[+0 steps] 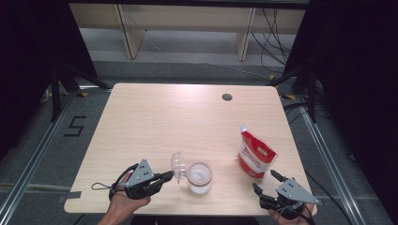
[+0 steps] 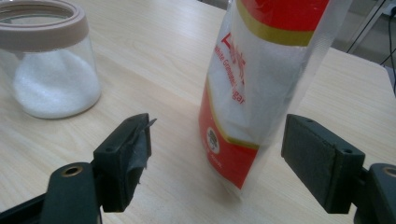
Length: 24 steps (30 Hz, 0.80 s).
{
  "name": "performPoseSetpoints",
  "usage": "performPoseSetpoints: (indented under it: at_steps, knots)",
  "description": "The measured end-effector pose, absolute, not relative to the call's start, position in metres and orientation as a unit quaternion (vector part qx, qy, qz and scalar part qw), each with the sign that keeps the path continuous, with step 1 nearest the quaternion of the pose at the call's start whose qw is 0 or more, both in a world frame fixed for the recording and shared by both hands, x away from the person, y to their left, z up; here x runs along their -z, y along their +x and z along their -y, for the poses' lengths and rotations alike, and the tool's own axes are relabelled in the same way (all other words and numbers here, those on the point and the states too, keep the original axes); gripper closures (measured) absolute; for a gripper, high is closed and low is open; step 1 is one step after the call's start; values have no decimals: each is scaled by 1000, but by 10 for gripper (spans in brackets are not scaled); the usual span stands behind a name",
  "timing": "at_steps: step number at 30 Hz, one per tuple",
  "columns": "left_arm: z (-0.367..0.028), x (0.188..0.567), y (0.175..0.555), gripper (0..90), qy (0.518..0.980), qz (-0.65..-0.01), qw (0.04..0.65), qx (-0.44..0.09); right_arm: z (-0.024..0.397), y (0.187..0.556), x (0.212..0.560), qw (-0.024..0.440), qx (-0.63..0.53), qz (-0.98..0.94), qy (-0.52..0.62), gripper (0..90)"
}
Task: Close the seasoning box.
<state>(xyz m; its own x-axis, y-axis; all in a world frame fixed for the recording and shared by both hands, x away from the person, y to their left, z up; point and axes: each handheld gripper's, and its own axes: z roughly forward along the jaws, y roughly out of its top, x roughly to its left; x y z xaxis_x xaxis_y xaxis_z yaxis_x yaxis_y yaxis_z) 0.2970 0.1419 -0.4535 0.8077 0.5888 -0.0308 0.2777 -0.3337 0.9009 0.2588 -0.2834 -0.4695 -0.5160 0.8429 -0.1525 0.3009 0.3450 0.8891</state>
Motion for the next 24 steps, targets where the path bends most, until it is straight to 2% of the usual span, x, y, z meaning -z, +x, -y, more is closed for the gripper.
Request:
performPoseSetpoints:
  at_steps: [13, 24]
  knots:
    - [-134, 449, 295, 894, 800, -269, 518, -142, 281, 258, 470, 301, -432, -759, 383, 252]
    - [-132, 448, 296, 894, 803, -261, 516, -145, 282, 259, 470, 324, -426, -760, 368, 251]
